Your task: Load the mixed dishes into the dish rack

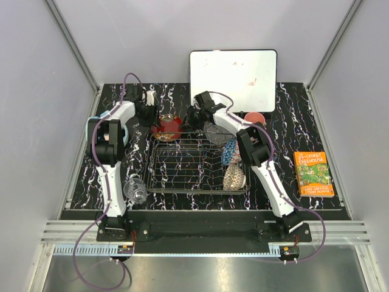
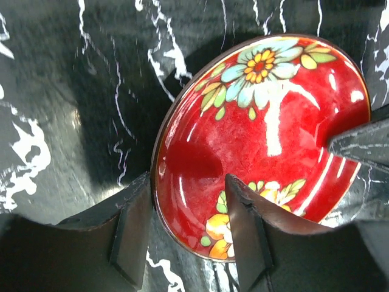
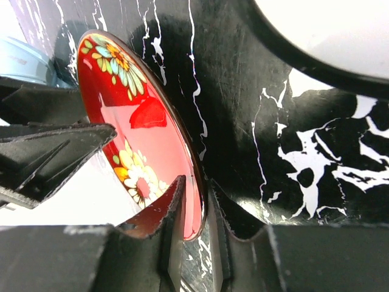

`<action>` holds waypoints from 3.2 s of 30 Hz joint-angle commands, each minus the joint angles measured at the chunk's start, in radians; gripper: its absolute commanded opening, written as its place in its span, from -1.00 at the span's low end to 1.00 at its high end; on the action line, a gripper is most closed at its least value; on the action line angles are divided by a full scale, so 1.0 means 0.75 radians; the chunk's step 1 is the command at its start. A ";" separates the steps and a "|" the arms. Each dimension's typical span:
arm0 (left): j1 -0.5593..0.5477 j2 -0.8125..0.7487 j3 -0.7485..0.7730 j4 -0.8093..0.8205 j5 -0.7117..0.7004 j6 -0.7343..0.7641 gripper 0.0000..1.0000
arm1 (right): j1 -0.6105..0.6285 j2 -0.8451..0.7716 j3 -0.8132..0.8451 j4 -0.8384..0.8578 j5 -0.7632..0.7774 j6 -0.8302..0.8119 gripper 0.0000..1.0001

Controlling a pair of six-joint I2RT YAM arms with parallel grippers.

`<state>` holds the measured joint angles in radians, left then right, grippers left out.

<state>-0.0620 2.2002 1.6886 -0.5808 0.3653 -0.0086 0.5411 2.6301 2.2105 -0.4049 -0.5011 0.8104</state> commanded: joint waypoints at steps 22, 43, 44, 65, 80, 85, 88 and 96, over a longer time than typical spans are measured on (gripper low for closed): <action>-0.179 -0.068 -0.014 -0.350 0.360 0.152 0.27 | 0.090 -0.185 -0.227 0.339 -0.005 -0.007 -1.00; 0.424 -0.632 0.183 -0.817 0.497 0.337 0.98 | 0.058 -0.273 0.106 0.016 0.265 -0.403 -1.00; 0.434 -0.637 0.172 -0.817 0.499 0.337 0.98 | 0.054 -0.287 0.123 0.000 0.283 -0.426 -1.00; 0.457 -0.714 -0.055 -0.788 0.462 0.353 0.98 | 0.338 -1.518 -0.798 -0.103 1.116 -1.578 -1.00; 0.459 -0.710 -0.137 -0.723 0.462 0.316 0.98 | 0.665 -1.969 -1.487 0.182 1.386 -2.152 -1.00; 0.459 -0.710 -0.145 -0.713 0.464 0.316 0.98 | 0.671 -1.954 -1.511 0.186 1.384 -2.140 -1.00; 0.459 -0.708 -0.145 -0.713 0.458 0.320 0.98 | 0.671 -1.954 -1.532 0.188 1.370 -2.124 -1.00; 0.461 -0.702 -0.145 -0.704 0.466 0.312 0.98 | 0.675 -1.954 -1.591 0.188 1.343 -2.054 -1.00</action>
<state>0.2783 1.7027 1.5764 -1.1408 0.6994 0.2337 1.0355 1.2018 1.0195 -0.3595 0.4850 -0.7555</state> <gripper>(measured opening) 0.988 0.029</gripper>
